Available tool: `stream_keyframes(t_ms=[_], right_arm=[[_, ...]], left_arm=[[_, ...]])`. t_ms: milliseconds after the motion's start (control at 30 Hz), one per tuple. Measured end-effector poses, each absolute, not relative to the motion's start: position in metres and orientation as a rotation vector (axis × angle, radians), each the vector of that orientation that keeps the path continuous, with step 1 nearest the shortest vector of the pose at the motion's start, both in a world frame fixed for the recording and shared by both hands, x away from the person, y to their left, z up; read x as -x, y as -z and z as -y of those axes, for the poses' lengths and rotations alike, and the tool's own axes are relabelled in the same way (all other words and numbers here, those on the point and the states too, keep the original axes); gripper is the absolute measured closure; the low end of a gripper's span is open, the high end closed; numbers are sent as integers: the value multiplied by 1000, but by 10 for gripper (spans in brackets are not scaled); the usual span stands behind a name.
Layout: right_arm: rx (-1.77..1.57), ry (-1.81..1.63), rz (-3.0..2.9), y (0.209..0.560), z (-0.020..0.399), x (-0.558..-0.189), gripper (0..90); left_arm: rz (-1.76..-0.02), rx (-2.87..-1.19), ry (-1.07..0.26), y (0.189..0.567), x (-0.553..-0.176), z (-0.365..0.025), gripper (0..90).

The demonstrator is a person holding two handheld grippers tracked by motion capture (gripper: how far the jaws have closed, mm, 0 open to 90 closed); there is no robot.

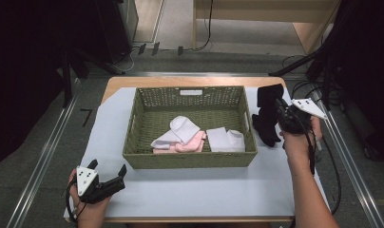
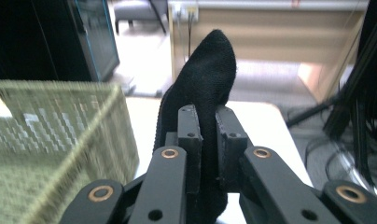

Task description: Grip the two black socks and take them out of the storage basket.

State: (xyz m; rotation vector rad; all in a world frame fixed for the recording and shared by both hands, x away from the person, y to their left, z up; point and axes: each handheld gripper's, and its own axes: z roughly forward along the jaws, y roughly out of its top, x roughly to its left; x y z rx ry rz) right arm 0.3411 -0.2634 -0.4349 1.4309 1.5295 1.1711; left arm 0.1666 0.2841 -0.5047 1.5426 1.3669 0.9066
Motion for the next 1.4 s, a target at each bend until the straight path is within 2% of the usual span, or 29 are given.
stream_keyframes(t_ms=[33, 100, 167, 633, 767, 900, 1400], right_arm=[[-1452, -1169, -1536, 437, 264, -342, 764], [-1489, -1172, -1511, 441, 262, -341, 570], [-1506, -1182, -1494, 442, 262, -340, 484], [-1519, -1352, -1505, 444, 277, -315, 172], [-1537, -1342, -1511, 450, 285, -305, 140], [-1569, -1372, -1510, 458, 294, -295, 7], [-1549, -1325, -1532, 488, 315, -258, 0]], left_arm=[[-1367, -1542, -906, 505, -167, -284, 5], [-1369, -1542, -906, 505, -166, -284, 5], [-1369, -1543, -906, 505, -167, -284, 5], [-1364, -1540, -904, 505, -166, -285, 5], [-1362, -1539, -906, 505, -166, -285, 5], [-1361, -1538, -909, 505, -166, -284, 5], [-1361, -1535, -912, 505, -166, -284, 5]])
